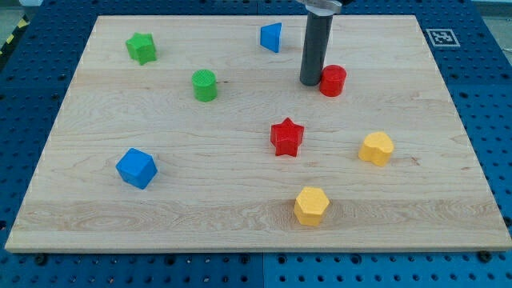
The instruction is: Place your arm in between the red star and yellow heart
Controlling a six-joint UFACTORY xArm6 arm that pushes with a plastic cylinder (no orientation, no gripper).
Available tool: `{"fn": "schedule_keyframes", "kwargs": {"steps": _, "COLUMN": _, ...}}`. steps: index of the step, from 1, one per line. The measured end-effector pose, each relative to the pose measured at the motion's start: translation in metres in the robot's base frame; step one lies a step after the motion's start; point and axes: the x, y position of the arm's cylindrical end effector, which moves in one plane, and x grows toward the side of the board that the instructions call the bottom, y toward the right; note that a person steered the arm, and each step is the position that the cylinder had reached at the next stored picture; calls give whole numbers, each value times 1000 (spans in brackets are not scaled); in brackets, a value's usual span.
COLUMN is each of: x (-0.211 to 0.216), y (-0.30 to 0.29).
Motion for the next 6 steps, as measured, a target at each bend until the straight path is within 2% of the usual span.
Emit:
{"fn": "schedule_keyframes", "kwargs": {"steps": 3, "x": 28, "y": 69}}
{"fn": "schedule_keyframes", "kwargs": {"steps": 4, "x": 37, "y": 68}}
{"fn": "schedule_keyframes", "kwargs": {"steps": 6, "x": 117, "y": 17}}
